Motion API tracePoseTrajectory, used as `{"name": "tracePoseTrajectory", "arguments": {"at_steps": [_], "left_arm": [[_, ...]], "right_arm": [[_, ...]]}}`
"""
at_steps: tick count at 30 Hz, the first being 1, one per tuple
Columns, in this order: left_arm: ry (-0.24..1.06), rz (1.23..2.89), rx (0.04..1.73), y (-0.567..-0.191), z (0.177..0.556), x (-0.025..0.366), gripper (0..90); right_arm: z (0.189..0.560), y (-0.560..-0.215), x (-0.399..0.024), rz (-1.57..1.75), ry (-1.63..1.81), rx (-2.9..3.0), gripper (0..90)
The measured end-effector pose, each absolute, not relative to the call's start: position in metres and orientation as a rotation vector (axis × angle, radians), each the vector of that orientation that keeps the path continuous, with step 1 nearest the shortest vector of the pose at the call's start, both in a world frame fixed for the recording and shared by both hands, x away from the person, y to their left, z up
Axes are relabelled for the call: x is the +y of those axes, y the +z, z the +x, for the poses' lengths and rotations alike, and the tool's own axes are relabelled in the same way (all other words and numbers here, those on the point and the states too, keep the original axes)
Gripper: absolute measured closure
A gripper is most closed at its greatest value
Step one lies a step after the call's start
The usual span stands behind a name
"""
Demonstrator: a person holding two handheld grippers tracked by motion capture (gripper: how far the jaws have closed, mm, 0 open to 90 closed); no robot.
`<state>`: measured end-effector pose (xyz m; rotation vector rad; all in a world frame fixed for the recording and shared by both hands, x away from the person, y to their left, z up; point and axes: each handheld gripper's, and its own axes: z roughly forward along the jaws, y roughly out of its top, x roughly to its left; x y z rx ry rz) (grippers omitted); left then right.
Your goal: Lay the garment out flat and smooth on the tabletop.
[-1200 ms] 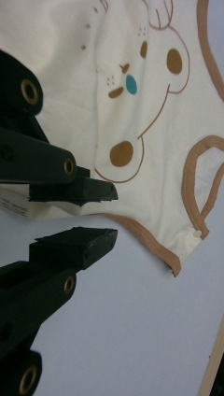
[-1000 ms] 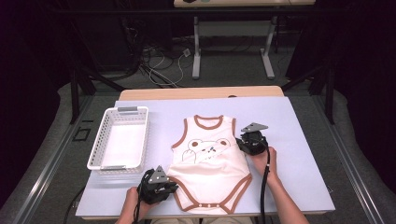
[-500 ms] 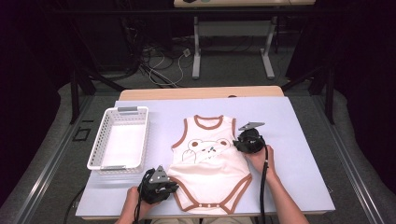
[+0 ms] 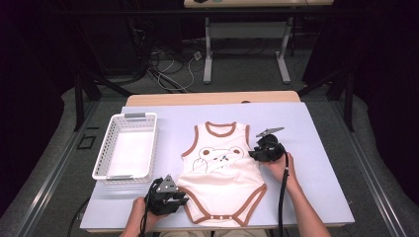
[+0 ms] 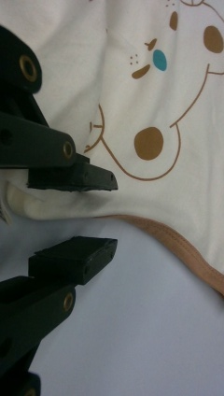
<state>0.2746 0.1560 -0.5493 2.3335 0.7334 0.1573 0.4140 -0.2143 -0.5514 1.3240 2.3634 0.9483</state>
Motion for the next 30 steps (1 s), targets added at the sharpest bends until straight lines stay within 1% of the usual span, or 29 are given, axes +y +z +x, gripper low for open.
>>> {"name": "tracePoseTrajectory", "arguments": {"at_steps": [3, 6, 10, 14, 16, 17, 20, 24, 28, 30], "left_arm": [[0.146, 2.298, 0.755, -0.540, 0.276, 0.155, 49.0], [0.165, 2.260, 0.758, -0.529, 0.278, 0.155, 40.4], [0.187, 2.215, 0.781, -0.514, 0.289, 0.158, 36.3], [0.237, 2.176, 0.837, -0.500, 0.313, 0.155, 36.3], [0.263, 2.169, 0.899, -0.496, 0.328, 0.151, 38.0], [0.297, 2.176, 0.928, -0.495, 0.336, 0.149, 38.9], [0.307, 2.163, 1.020, -0.499, 0.361, 0.144, 43.7], [0.316, 2.195, 1.103, -0.510, 0.388, 0.139, 49.1], [0.353, 2.232, 1.145, -0.513, 0.399, 0.129, 51.2], [0.370, 2.263, 1.138, -0.515, 0.401, 0.122, 52.1]], "right_arm": [[0.415, -0.552, -0.219, 1.355, 1.002, 2.342, 63.3], [0.415, -0.551, -0.222, 1.350, 1.026, 2.324, 63.1], [0.414, -0.547, -0.223, 1.324, 1.029, 2.289, 63.5], [0.413, -0.544, -0.223, 1.282, 0.985, 2.264, 67.7], [0.413, -0.544, -0.220, 1.272, 0.987, 2.262, 71.3], [0.414, -0.545, -0.219, 1.270, 0.989, 2.279, 71.9], [0.415, -0.549, -0.216, 1.259, 0.978, 2.319, 73.5], [0.416, -0.552, -0.214, 1.273, 0.994, 2.337, 75.8], [0.417, -0.555, -0.212, 1.276, 0.997, 2.374, 76.0], [0.416, -0.555, -0.212, 1.279, 0.995, 2.378, 81.5]]}}
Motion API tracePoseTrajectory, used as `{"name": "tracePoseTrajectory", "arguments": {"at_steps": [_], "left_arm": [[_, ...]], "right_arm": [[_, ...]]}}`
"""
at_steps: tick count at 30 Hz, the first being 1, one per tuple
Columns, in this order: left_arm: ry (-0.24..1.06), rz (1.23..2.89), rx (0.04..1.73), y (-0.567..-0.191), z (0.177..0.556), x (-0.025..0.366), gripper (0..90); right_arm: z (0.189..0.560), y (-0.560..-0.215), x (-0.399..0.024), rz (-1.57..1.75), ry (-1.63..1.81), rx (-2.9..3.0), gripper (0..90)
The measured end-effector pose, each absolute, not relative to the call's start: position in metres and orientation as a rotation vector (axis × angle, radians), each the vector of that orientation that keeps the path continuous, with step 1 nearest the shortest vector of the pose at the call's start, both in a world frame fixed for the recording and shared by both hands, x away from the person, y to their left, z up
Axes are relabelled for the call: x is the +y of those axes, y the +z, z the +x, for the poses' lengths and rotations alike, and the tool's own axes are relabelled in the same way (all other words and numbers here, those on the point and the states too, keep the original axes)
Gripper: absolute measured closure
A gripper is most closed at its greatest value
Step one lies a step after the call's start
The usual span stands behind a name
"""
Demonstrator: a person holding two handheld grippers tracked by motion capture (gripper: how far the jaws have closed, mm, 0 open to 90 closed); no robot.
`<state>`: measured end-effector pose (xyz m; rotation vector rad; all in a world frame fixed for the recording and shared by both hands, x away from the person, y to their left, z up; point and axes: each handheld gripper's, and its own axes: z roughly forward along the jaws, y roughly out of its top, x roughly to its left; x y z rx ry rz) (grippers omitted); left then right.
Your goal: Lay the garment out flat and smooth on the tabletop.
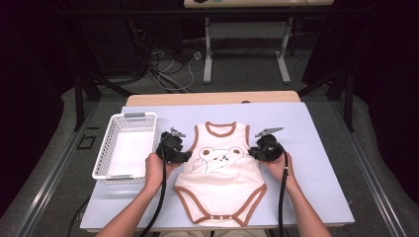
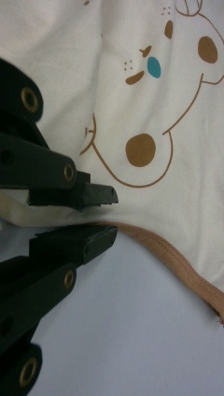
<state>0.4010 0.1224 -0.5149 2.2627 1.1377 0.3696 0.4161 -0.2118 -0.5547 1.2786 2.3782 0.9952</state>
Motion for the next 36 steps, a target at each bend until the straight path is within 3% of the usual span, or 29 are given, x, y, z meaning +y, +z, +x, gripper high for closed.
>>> {"name": "tracePoseTrajectory", "arguments": {"at_steps": [3, 11, 14, 16, 23, 34, 36], "left_arm": [[0.377, 2.296, 1.147, -0.521, 0.406, 0.116, 54.3], [0.382, 2.346, 1.170, -0.533, 0.420, 0.113, 65.9], [0.382, 2.371, 1.179, -0.538, 0.423, 0.111, 69.7], [0.374, 2.361, 1.176, -0.541, 0.425, 0.111, 72.7], [0.432, 2.432, 1.099, -0.541, 0.424, 0.104, 83.5], [0.475, 2.430, 1.129, -0.541, 0.431, 0.107, 85.7], [0.470, 2.432, 1.133, -0.541, 0.432, 0.108, 85.2]], "right_arm": [[0.415, -0.554, -0.210, 1.271, 0.987, 2.367, 86.4], [0.405, -0.533, -0.204, 1.125, 0.927, 2.229, 86.0], [0.404, -0.533, -0.201, 1.094, 0.915, 2.210, 83.0], [0.407, -0.537, -0.202, 1.122, 0.922, 2.254, 75.5], [0.413, -0.543, -0.224, 1.263, 1.016, 2.270, 74.9], [0.416, -0.554, -0.218, 1.276, 0.971, 2.366, 72.6], [0.416, -0.554, -0.216, 1.267, 0.961, 2.369, 76.1]]}}
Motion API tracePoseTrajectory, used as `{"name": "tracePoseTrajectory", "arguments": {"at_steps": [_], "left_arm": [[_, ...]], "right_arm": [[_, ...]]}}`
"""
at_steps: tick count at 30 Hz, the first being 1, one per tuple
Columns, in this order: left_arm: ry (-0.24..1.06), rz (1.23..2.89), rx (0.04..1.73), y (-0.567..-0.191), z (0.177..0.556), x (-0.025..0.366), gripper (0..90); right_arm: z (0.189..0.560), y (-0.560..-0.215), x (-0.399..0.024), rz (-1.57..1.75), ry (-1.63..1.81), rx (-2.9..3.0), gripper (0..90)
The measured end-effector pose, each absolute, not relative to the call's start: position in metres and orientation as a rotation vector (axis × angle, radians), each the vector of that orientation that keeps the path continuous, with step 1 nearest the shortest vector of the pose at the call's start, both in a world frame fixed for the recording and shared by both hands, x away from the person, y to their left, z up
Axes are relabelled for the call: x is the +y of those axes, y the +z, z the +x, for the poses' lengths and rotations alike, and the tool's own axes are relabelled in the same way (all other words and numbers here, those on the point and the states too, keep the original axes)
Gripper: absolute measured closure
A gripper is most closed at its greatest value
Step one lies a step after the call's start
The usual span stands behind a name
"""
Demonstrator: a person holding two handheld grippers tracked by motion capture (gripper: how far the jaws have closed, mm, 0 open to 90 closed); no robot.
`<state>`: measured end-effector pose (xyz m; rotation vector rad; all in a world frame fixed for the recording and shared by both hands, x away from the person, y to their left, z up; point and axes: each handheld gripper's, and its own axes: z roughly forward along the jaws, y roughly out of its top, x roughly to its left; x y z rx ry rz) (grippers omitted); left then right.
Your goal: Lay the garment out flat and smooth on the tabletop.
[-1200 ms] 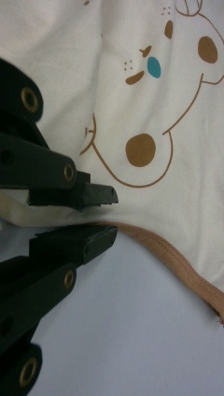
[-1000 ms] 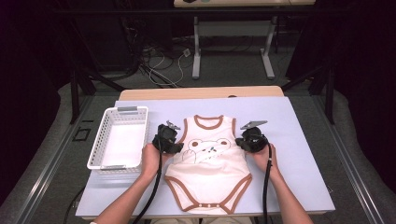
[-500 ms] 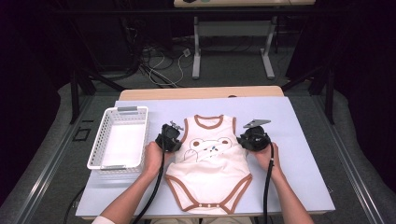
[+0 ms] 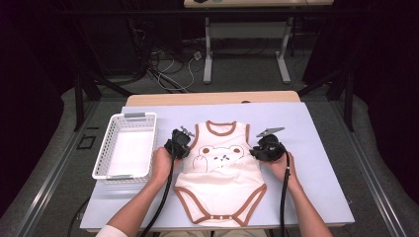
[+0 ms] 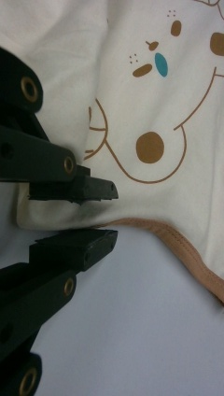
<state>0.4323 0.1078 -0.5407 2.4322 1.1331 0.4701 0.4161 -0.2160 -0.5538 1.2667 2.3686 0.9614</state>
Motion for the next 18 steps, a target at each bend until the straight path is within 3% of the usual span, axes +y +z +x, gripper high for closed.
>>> {"name": "tracePoseTrajectory", "arguments": {"at_steps": [4, 18], "left_arm": [[0.473, 2.437, 1.126, -0.541, 0.433, 0.107, 84.9], [0.537, 2.441, 1.180, -0.541, 0.448, 0.104, 85.9]], "right_arm": [[0.417, -0.555, -0.216, 1.269, 0.969, 2.352, 85.2], [0.433, -0.554, -0.210, 1.264, 0.917, 2.307, 85.9]]}}
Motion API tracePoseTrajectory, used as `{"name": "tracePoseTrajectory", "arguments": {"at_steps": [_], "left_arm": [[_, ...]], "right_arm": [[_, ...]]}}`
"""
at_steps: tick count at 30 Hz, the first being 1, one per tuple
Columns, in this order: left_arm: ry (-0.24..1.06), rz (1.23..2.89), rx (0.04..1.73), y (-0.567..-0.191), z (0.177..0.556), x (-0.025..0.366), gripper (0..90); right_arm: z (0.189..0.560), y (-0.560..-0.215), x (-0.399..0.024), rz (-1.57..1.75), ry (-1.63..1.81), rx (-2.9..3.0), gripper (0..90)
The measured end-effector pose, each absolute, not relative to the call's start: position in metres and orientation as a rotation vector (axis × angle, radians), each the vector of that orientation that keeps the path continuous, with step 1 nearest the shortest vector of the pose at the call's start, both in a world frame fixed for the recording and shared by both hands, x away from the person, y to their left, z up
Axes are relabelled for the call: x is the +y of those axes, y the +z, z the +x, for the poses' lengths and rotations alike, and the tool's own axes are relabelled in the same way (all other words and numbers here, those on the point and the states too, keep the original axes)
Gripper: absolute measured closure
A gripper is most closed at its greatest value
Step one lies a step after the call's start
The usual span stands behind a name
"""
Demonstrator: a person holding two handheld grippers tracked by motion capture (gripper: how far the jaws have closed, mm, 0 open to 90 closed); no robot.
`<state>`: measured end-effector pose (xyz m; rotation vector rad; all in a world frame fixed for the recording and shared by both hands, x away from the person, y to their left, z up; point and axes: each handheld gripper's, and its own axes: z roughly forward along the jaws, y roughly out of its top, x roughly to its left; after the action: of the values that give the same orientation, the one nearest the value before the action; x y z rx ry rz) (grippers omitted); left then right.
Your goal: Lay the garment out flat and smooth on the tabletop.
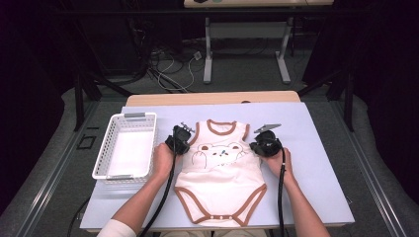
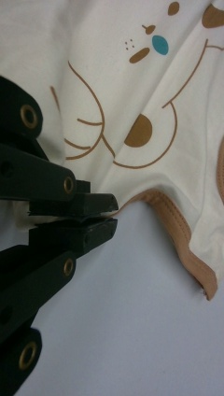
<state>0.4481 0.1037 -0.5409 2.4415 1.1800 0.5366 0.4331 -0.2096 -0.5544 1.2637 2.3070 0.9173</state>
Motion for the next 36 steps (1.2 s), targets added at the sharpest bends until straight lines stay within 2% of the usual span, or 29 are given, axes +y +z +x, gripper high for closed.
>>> {"name": "tracePoseTrajectory", "arguments": {"at_steps": [13, 21, 26, 29, 33, 36], "left_arm": [[0.580, 2.415, 1.230, -0.542, 0.462, 0.105, 85.9], [0.596, 2.482, 1.247, -0.539, 0.459, 0.102, 87.1], [0.531, 2.518, 1.246, -0.535, 0.456, 0.105, 86.9], [0.503, 2.485, 1.227, -0.530, 0.457, 0.107, 86.5], [0.533, 2.392, 1.228, -0.523, 0.463, 0.107, 79.0], [0.495, 2.352, 1.231, -0.520, 0.471, 0.107, 72.9]], "right_arm": [[0.449, -0.553, -0.202, 1.252, 0.850, 2.275, 85.4], [0.449, -0.552, -0.203, 1.257, 0.862, 2.315, 85.9], [0.443, -0.548, -0.205, 1.252, 0.854, 2.407, 85.8], [0.441, -0.545, -0.205, 1.252, 0.860, 2.412, 83.6], [0.445, -0.541, -0.205, 1.257, 0.914, 2.306, 81.7], [0.452, -0.540, -0.206, 1.325, 0.982, 2.249, 80.4]]}}
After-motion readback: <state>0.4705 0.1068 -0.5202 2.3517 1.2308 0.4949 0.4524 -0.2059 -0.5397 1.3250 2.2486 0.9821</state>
